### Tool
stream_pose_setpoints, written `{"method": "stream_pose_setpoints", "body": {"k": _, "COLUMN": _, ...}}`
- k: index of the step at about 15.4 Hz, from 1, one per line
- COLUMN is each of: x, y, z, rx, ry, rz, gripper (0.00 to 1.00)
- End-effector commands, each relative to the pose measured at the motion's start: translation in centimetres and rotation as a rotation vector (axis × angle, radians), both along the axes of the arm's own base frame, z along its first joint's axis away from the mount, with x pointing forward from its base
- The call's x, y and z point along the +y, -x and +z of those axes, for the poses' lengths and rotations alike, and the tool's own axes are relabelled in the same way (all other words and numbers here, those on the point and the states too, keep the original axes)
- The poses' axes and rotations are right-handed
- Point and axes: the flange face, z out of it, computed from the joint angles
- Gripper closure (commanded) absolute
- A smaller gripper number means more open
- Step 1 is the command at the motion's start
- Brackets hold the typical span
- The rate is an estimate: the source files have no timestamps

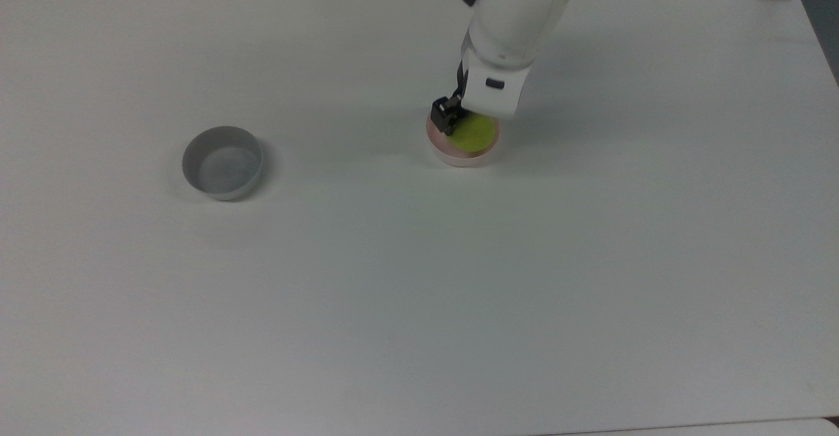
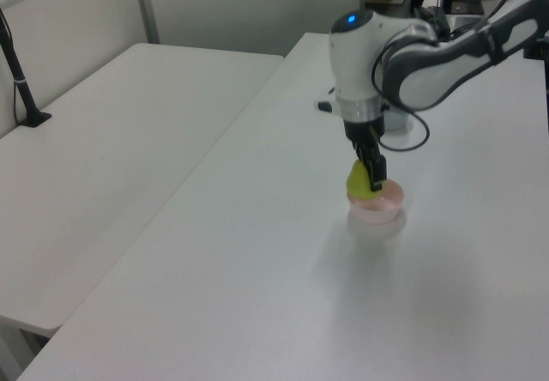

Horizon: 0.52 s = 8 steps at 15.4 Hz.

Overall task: Pick up a pear from the bowl
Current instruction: 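Lift the green pear up out of the pink bowl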

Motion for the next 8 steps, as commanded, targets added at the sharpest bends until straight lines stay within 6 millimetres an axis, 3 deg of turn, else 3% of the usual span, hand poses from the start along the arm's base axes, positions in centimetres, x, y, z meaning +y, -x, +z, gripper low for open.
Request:
{"method": "stream_pose_setpoints", "body": {"k": 1, "x": -1.1, "y": 0.5, "z": 7.2, "rx": -0.001, "ry": -0.054, "rz": -0.01, "gripper": 0.77}}
{"method": "stream_pose_setpoints", "body": {"k": 5, "x": -6.6, "y": 0.6, "z": 12.0, "rx": -0.012, "ry": -0.077, "rz": -0.052, "gripper": 0.77}}
{"method": "stream_pose_setpoints", "body": {"k": 8, "x": -12.5, "y": -0.2, "z": 12.8, "rx": -0.011, "ry": -0.091, "rz": -0.124, "gripper": 0.77}}
